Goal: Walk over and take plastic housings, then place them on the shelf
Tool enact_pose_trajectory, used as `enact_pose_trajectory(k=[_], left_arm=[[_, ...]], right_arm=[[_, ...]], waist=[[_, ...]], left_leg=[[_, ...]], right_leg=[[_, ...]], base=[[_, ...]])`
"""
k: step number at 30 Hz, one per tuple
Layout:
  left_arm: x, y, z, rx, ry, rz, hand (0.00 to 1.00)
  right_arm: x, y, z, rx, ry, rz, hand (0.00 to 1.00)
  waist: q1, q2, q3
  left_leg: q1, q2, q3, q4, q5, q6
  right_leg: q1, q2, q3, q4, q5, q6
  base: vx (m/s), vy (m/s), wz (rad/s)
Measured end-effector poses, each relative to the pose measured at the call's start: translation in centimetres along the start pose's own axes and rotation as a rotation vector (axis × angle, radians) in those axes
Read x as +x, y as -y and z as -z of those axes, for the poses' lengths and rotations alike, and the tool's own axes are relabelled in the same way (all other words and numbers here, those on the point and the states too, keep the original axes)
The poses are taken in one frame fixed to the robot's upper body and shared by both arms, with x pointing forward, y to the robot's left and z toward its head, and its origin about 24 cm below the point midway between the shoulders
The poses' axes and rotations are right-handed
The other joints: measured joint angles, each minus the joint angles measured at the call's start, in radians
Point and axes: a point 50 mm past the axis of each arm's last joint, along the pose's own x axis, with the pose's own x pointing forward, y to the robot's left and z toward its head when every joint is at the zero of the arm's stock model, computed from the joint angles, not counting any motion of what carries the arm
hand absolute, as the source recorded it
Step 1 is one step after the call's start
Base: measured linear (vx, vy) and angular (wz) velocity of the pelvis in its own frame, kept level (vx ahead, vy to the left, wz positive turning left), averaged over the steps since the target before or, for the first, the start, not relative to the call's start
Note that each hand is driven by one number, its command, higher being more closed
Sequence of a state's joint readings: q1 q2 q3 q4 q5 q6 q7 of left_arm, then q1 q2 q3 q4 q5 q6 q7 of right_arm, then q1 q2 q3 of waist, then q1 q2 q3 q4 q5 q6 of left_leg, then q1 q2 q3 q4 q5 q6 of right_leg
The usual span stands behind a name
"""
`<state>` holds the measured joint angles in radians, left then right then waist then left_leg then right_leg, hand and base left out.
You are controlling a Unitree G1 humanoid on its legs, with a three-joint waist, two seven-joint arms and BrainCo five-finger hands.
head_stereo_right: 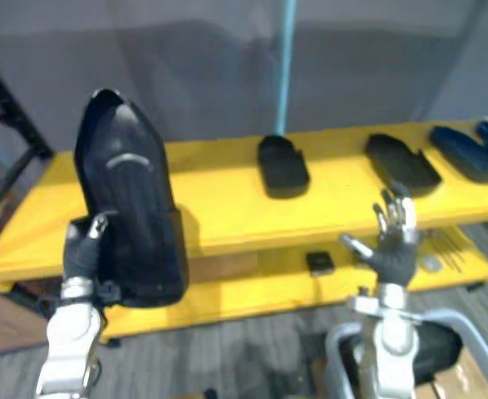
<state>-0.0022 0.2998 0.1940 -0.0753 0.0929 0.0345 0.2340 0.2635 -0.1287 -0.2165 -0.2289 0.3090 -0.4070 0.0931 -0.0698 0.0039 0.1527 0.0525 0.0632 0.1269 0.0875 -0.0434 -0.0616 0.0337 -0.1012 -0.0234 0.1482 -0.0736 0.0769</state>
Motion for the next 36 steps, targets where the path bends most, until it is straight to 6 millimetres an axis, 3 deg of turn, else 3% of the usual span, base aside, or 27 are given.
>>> enact_pose_trajectory(k=[4, 7, 11, 15, 22, 32, 33, 36], left_arm=[[3.2, -1.3, 0.4, 0.018, -0.102, -0.083, 1.0], [5.9, -3.0, -0.1, 0.023, -0.163, -0.152, 1.0], [8.2, -5.4, -0.4, 0.064, -0.24, -0.222, 1.0], [10.3, -7.4, -2.1, 0.1, -0.271, -0.294, 1.0], [12.0, -9.8, -4.2, 0.181, -0.323, -0.38, 1.0], [12.3, -9.2, -2.7, 0.248, -0.454, -0.313, 1.0], [12.3, -9.2, -2.6, 0.249, -0.456, -0.309, 0.0], [12.2, -9.2, -2.5, 0.252, -0.46, -0.307, 0.0]], right_arm=[[-2.4, 0.5, 1.4, 0.017, -0.156, -0.012, 0.0], [-4.0, 0.2, 2.3, 0.031, -0.244, -0.021, 0.0], [-4.6, -0.7, 2.8, 0.058, -0.284, -0.043, 0.0], [-5.2, -2.1, 3.4, 0.093, -0.334, -0.076, 0.0], [-5.6, -3.7, 3.9, 0.14, -0.377, -0.098, 0.0], [-5.3, -3.8, 3.9, 0.147, -0.389, -0.067, 0.0], [-5.3, -3.7, 3.9, 0.142, -0.39, -0.066, 0.0], [-5.2, -3.6, 3.9, 0.136, -0.387, -0.062, 0.0]], waist=[[-0.05, 0.016, 0.011], [-0.064, 0.034, 0.028], [-0.103, 0.041, 0.041], [-0.111, 0.034, 0.066], [-0.119, 0.032, 0.128], [-0.108, 0.023, 0.184], [-0.106, 0.025, 0.188], [-0.102, 0.026, 0.195]], left_leg=[[0.015, 0.01, 0.057, -0.028, 0.001, -0.002], [0.016, 0.015, 0.095, -0.043, 0.003, -0.005], [-0.005, 0.023, 0.107, -0.043, 0.004, -0.006], [-0.018, 0.029, 0.131, -0.043, 0.003, -0.007], [-0.027, 0.034, 0.15, -0.036, -0.003, -0.008], [-0.127, 0.067, 0.161, 0.1, -0.064, -0.017], [-0.128, 0.067, 0.161, 0.103, -0.066, -0.017], [-0.149, 0.075, 0.16, 0.151, -0.09, -0.015]], right_leg=[[-0.038, 0.013, 0.054, 0.019, 0.003, 0.002], [-0.072, 0.018, 0.081, 0.04, -0.003, 0.0], [-0.105, 0.021, 0.091, 0.053, -0.004, 0.0], [-0.129, 0.033, 0.11, 0.053, -0.002, 0.001], [-0.146, 0.035, 0.123, 0.055, -0.002, 0.001], [-0.215, 0.049, 0.138, 0.091, -0.002, -0.001], [-0.216, 0.049, 0.138, 0.096, -0.003, -0.003], [-0.229, 0.051, 0.136, 0.124, -0.017, -0.007]], base=[[0.05, 0.0, -0.4], [0.02, -0.005, -0.29], [0.01, -0.01, -0.11], [0.0, -0.02, -0.14], [0.02, 0.0, -0.06], [0.01, -0.001, -0.06], [0.0, 0.0, 0.0], [-0.01, -0.001, 0.0]])
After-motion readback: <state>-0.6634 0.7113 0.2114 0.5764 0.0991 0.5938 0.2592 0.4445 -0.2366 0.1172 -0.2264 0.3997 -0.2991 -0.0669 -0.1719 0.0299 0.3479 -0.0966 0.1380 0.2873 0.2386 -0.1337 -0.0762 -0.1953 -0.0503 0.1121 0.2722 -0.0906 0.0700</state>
